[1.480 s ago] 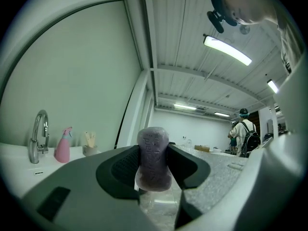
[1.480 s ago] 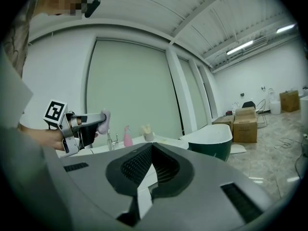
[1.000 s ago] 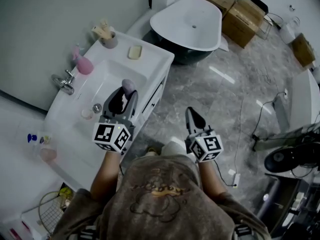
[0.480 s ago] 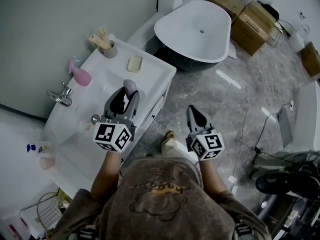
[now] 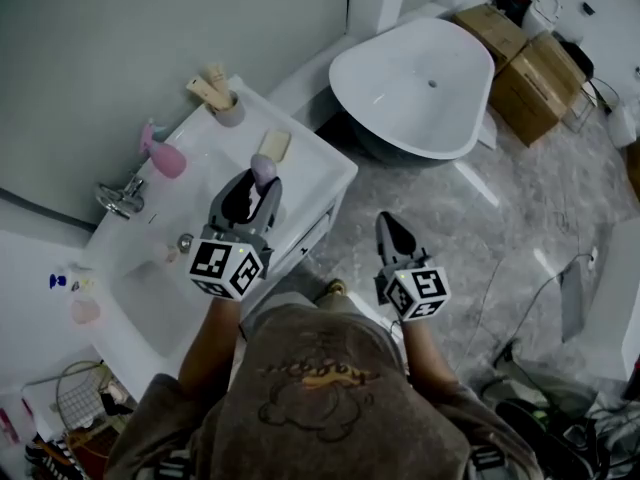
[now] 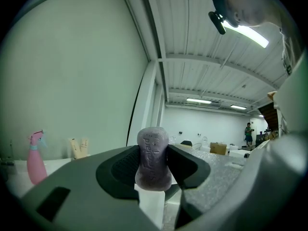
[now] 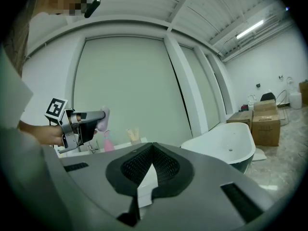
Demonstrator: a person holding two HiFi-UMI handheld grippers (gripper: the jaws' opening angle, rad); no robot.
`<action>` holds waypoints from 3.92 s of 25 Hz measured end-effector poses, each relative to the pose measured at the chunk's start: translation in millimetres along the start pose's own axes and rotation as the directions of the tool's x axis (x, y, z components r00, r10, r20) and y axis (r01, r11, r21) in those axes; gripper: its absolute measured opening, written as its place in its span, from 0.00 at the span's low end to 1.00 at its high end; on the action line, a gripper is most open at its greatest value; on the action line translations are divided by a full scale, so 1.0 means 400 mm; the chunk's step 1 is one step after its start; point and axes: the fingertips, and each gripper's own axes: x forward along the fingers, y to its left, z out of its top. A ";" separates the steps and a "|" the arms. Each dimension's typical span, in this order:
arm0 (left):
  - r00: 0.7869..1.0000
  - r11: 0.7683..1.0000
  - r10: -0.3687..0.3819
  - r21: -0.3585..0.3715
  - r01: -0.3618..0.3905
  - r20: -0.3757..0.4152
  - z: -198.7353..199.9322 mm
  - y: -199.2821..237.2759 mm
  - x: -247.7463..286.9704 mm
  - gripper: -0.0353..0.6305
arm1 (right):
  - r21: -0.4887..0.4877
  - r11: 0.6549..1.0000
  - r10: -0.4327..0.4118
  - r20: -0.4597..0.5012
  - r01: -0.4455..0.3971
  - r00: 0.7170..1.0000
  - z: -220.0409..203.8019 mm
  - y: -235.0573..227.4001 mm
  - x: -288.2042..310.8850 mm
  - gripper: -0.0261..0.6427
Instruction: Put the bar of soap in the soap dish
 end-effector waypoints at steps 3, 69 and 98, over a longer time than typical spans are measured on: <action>1.000 1.000 0.011 0.005 -0.011 -0.013 0.000 0.013 0.027 0.33 | -0.011 1.000 0.003 -0.012 -0.003 1.000 0.011 -0.028 0.027 0.04; 0.688 0.986 0.164 0.108 -0.124 -0.707 -0.642 0.452 0.511 0.32 | 0.063 0.989 -0.130 -0.050 0.133 0.990 0.006 -0.230 0.240 0.04; 0.883 0.994 0.109 0.063 -0.090 -0.456 -0.319 0.308 0.459 0.32 | 0.024 0.997 -0.076 -0.067 0.078 0.995 0.015 -0.177 0.198 0.04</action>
